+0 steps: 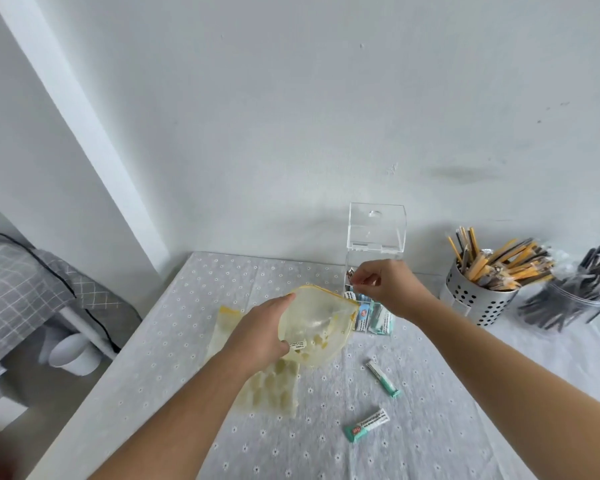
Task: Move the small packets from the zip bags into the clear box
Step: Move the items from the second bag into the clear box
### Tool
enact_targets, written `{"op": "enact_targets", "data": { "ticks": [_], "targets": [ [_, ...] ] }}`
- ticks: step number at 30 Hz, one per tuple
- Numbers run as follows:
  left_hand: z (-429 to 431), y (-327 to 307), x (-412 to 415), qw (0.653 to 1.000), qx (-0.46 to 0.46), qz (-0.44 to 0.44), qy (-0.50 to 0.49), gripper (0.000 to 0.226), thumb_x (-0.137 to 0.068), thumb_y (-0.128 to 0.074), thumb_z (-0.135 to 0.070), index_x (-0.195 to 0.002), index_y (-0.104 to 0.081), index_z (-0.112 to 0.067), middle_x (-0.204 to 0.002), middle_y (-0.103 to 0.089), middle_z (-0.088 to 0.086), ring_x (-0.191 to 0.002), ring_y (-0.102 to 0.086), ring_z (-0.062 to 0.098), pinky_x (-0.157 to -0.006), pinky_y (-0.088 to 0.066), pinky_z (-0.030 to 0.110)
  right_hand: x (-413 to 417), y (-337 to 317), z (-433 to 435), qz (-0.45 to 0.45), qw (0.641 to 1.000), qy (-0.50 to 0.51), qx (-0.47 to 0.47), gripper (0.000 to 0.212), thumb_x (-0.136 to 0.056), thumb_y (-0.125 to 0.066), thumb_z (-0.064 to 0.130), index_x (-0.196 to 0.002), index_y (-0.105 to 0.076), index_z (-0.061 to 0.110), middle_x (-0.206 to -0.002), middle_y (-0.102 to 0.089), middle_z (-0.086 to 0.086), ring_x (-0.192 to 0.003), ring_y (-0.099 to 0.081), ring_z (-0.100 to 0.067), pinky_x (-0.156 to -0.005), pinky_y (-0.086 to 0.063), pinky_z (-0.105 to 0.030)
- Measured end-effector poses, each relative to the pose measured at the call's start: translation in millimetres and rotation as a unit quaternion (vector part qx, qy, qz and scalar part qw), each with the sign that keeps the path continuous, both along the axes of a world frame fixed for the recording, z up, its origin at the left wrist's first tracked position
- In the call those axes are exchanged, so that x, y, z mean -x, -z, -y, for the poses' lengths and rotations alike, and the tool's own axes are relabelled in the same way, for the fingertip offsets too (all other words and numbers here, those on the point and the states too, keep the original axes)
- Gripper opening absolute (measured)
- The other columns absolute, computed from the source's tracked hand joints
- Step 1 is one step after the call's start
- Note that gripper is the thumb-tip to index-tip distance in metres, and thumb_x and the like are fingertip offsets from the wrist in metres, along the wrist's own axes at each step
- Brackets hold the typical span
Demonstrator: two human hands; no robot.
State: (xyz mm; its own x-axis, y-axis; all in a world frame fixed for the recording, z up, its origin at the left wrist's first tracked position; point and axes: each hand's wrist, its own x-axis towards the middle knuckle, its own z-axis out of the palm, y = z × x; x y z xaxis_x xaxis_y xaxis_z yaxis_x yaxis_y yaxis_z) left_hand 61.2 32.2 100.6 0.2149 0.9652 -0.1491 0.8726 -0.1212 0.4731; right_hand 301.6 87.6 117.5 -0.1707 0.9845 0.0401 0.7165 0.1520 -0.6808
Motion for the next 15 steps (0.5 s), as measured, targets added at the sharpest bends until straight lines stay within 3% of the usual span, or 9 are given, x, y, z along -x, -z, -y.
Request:
{"op": "enact_targets", "data": {
  "ticks": [4,6,8,11,15],
  "targets": [
    [0,-2,-1,1.0,0.005,0.018,-0.013,0.082,-0.078,-0.066,-0.011,-0.147,-0.025,-0.029,-0.142,-0.044,-0.003,-0.12,-0.049,0.018,-0.09,-0.041,0.021,28,-13,30,-0.037,0.999,-0.037,-0.012,0.011,-0.078,-0.074,0.006,-0.085,-0.074,0.014,-0.069,-0.061,0.019,-0.061,-0.055,0.014,-0.057,-0.039,0.001],
    [2,-1,-2,0.999,0.006,0.032,-0.015,0.082,-0.077,-0.067,-0.01,-0.147,-0.027,-0.029,-0.142,-0.045,-0.002,-0.118,-0.052,0.018,-0.087,-0.042,0.02,42,-7,39,-0.027,0.997,-0.068,-0.004,0.011,-0.078,-0.074,0.007,-0.087,-0.074,0.013,-0.072,-0.062,0.015,-0.062,-0.056,0.012,-0.06,-0.04,-0.001],
    [5,0,-2,0.999,-0.002,0.038,-0.009,0.082,-0.077,-0.067,-0.009,-0.147,-0.027,-0.027,-0.147,-0.041,-0.004,-0.123,-0.049,0.015,-0.095,-0.042,0.021,57,6,44,0.003,0.994,-0.105,0.012,0.014,-0.079,-0.073,0.007,-0.092,-0.073,0.011,-0.081,-0.065,0.007,-0.064,-0.057,0.005,-0.064,-0.041,-0.004],
    [13,1,-4,0.999,-0.01,0.042,0.009,0.082,-0.078,-0.064,-0.007,-0.147,-0.026,-0.026,-0.15,-0.035,-0.006,-0.129,-0.044,0.014,-0.102,-0.039,0.024,78,36,38,0.086,0.984,-0.144,0.054,0.024,-0.081,-0.072,0.014,-0.105,-0.069,0.013,-0.105,-0.067,-0.003,-0.089,-0.063,-0.011,-0.08,-0.046,-0.019],
    [23,6,-4,0.998,-0.022,0.045,0.028,0.08,-0.077,-0.063,-0.005,-0.146,-0.028,-0.028,-0.147,-0.038,-0.01,-0.113,-0.055,0.018,-0.09,-0.043,0.022,98,71,21,0.193,0.96,-0.162,0.124,0.042,-0.085,-0.068,0.022,-0.124,-0.059,0.013,-0.128,-0.058,-0.006,-0.12,-0.052,-0.021,-0.1,-0.039,-0.029]
  ]
}}
